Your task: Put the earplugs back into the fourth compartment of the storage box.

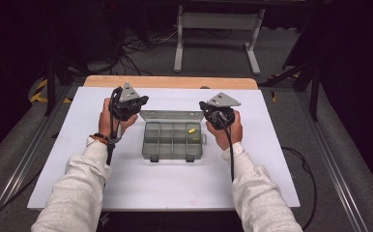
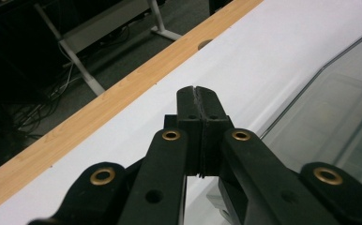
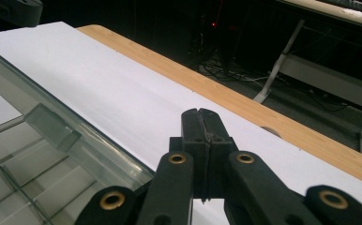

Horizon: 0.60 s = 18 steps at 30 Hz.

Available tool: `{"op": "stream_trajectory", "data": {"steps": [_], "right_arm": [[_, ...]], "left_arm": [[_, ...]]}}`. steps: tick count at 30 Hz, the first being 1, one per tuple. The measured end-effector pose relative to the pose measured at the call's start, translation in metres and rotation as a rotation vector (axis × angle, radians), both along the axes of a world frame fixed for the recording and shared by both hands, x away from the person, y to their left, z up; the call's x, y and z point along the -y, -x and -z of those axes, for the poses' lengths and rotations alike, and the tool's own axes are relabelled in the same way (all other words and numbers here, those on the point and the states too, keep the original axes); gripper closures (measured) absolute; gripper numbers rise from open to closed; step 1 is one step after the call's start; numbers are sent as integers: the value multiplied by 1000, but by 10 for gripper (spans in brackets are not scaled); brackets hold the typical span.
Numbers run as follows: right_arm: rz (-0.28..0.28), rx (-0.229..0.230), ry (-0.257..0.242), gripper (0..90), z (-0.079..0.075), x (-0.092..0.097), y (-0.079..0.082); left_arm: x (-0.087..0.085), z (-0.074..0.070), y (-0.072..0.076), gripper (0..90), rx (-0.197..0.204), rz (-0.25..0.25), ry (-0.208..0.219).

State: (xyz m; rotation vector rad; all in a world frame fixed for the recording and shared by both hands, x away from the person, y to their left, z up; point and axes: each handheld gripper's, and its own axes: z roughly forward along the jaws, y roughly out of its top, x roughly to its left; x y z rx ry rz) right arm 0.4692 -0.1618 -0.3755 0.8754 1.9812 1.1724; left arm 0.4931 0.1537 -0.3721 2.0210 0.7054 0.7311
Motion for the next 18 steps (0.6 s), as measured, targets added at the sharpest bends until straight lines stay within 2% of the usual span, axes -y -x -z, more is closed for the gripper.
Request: {"op": "stream_trajectory", "data": {"steps": [10,18], "right_arm": [[-1,-8,-6,900,2,1,2],[-5,-14,-6,900,3,1,5]], "left_arm": [[-1,4,3,898,-3,2,36],[-2,7,5,898,1,0,31]]}}
